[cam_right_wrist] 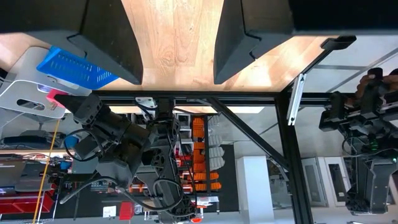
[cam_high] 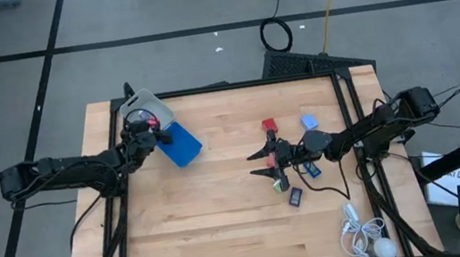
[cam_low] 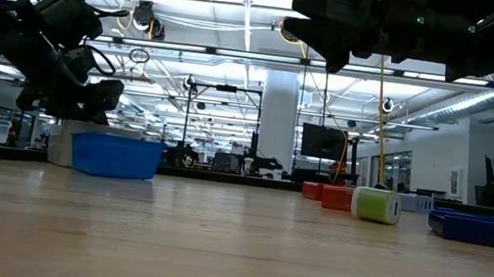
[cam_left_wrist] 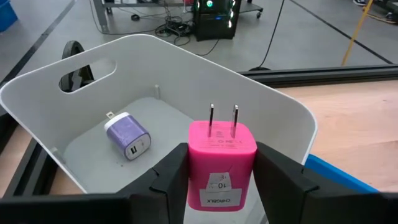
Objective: Pick & Place Office items
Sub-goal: Put the pink charger adapter into the gray bin, then put the light blue charger adapter into the gray bin
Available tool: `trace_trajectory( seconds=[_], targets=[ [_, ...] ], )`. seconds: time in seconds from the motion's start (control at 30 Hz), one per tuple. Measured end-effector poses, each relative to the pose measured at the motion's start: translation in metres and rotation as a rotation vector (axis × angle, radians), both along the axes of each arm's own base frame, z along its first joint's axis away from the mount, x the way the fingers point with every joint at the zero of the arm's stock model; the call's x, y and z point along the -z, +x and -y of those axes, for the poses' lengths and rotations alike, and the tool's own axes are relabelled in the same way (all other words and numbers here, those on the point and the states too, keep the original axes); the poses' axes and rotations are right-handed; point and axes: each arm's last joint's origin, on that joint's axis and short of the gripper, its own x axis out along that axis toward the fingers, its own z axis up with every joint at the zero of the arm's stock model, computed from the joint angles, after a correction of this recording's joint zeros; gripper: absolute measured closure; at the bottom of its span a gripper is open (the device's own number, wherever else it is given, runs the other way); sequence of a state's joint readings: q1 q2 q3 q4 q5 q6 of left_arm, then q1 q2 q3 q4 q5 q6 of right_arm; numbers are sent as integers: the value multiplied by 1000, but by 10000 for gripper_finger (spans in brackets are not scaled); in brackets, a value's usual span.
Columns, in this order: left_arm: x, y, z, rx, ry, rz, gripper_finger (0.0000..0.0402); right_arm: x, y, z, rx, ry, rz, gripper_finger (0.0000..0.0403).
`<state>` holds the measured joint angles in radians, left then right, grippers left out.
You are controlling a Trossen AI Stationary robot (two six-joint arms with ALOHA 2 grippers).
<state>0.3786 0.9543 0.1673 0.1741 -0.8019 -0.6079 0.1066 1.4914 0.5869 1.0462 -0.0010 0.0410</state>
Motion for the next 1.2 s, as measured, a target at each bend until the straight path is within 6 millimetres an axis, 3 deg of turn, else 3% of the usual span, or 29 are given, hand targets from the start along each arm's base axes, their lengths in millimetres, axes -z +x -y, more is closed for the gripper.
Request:
trace_trajectory(
  seconds=[0.3,0.8,1.2],
  targets=[
    [0,0,0,0,0,0,213,0,0,0,0,0,0,216],
    [0,0,0,13,-6,1,235,0,0,0,0,0,0,216],
    [-23,21,2,441,40,194,209,0,0,0,0,0,-3,216]
  ],
)
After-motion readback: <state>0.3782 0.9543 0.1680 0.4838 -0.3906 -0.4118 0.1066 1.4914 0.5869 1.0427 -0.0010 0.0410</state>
